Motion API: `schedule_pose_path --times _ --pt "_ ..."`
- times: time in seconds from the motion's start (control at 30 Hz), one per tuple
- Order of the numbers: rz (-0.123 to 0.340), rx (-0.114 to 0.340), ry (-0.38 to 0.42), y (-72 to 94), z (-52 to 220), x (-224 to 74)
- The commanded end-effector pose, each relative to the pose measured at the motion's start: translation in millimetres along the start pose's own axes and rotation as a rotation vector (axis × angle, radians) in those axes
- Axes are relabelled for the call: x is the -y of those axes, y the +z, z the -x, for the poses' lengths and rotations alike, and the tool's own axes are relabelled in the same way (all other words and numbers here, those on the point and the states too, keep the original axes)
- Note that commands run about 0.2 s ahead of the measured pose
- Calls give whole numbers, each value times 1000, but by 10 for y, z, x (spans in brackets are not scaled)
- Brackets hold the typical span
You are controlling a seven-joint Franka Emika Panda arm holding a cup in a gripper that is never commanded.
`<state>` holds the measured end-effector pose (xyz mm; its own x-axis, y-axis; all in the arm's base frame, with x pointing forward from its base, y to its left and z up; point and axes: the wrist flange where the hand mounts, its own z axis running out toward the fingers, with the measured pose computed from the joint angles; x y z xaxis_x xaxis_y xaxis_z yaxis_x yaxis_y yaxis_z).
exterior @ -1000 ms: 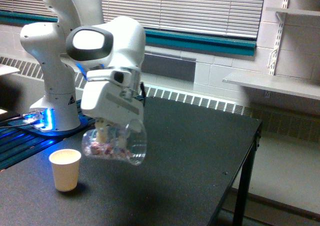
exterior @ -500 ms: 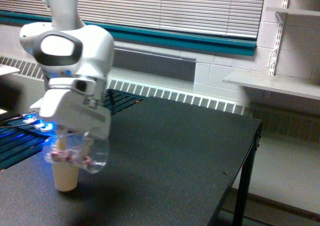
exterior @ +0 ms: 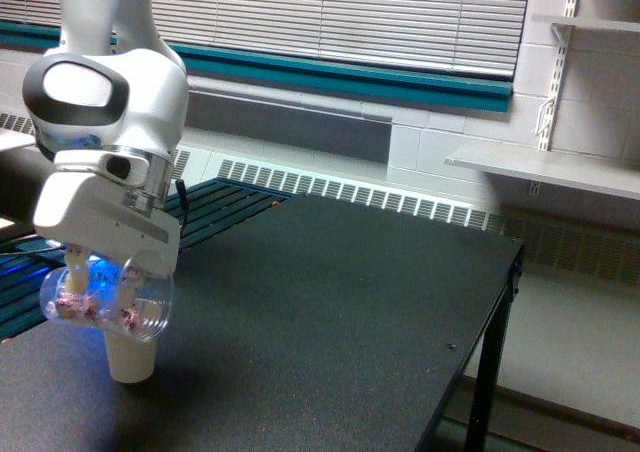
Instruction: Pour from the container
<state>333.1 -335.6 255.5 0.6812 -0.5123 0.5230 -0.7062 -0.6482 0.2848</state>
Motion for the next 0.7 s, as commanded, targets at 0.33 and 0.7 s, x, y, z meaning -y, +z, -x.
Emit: schedule_pose_path --times 0.33,0.7 --pt "-93 -81 -186 -217 66 400" --pt "-92 -80 -181 -186 250 149"
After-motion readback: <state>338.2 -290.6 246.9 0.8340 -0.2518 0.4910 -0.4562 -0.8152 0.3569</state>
